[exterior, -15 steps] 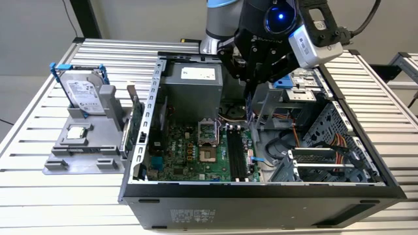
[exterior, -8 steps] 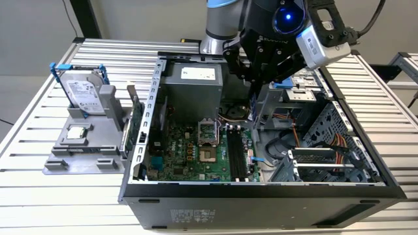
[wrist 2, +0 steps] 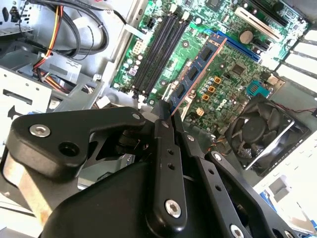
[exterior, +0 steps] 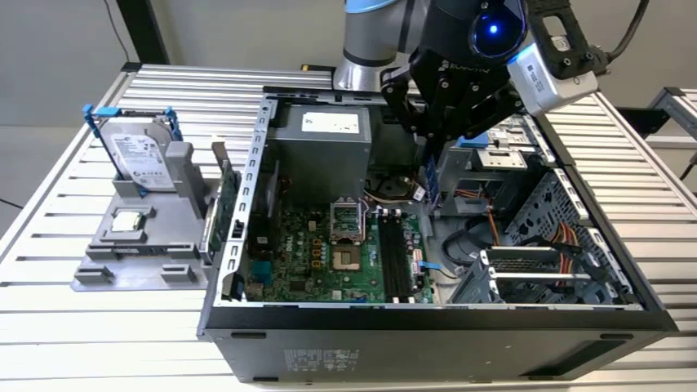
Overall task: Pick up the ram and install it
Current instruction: 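Insert the ram into the slot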
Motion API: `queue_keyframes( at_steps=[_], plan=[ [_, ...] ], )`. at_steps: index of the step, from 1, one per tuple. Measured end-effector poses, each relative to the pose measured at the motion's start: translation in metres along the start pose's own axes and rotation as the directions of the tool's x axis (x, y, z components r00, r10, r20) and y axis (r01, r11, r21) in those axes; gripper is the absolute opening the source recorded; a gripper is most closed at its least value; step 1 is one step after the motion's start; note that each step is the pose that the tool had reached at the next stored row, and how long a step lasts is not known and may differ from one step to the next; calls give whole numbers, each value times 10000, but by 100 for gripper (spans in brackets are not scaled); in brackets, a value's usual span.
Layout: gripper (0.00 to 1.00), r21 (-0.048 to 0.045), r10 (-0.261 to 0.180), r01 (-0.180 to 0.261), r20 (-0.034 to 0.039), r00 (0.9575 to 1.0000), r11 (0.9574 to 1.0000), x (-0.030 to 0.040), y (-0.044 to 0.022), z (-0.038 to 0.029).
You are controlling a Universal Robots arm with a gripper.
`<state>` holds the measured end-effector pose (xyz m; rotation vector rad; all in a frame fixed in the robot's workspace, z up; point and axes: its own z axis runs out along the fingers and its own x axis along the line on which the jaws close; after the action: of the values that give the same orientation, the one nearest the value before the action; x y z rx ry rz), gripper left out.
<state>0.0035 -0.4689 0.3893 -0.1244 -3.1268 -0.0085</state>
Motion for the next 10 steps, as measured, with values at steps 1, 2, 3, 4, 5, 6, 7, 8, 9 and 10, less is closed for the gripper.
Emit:
queue_keyframes(
  at_steps=[1, 2, 3, 4, 5, 6, 7, 8, 9, 10],
  plan=[
    [0, 1, 0, 0, 0, 10000, 10000, 0, 0, 0],
    [0, 3, 0, 0, -1, 10000, 10000, 0, 0, 0],
    [0, 5, -1, 1, -1, 10000, 10000, 0, 0, 1],
    [0, 7, -1, 1, 0, 10000, 10000, -1, 0, 1],
    [0, 7, -3, 3, 0, 10000, 10000, -2, 0, 1],
    [0, 7, -2, 2, 0, 10000, 10000, -3, 0, 2],
    [0, 8, -3, 3, 0, 10000, 10000, -7, 1, 4],
    [0, 9, -4, 4, 0, 10000, 10000, -12, 2, 6],
    [0, 10, -4, 4, 0, 10000, 10000, -18, 2, 8],
    [0, 9, -4, 4, 0, 10000, 10000, -25, 2, 13]
  ],
)
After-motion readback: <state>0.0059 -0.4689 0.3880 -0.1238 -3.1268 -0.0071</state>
